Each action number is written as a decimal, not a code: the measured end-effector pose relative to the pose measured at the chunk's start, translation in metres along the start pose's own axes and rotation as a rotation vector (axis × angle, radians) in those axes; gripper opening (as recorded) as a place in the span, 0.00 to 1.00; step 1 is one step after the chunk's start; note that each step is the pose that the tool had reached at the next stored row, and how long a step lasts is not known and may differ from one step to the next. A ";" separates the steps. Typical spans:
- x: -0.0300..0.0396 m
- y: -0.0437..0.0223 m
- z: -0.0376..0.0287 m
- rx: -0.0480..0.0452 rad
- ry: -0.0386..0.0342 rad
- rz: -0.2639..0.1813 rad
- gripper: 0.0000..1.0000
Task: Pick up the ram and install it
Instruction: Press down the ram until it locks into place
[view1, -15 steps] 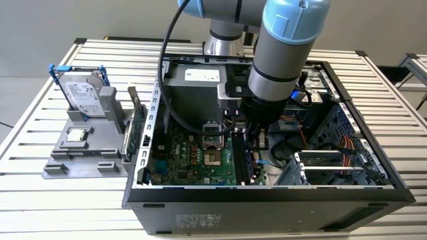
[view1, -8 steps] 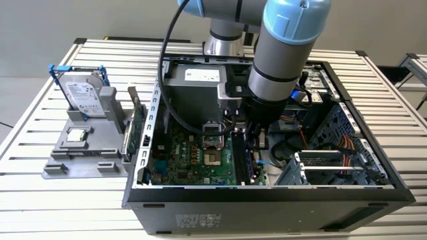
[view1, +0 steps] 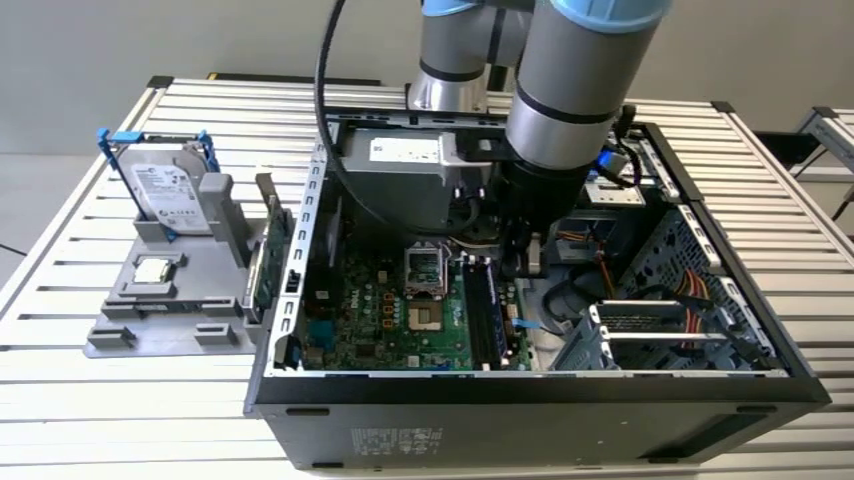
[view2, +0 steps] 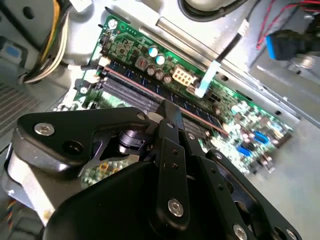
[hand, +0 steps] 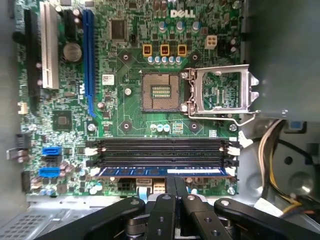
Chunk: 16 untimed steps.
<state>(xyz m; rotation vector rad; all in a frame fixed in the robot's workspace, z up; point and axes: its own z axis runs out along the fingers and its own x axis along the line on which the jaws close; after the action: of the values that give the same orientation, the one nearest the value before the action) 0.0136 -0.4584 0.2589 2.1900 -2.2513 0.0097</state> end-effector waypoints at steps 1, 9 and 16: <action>0.0000 0.0000 -0.0037 -0.0001 0.0001 0.000 0.00; 0.0001 -0.0001 -0.0303 -0.0003 0.0000 0.000 0.00; 0.0002 -0.0002 -0.0481 -0.0011 0.0001 0.000 0.00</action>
<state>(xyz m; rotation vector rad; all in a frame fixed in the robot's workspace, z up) 0.0136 -0.4584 0.3071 2.1894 -2.2506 0.0086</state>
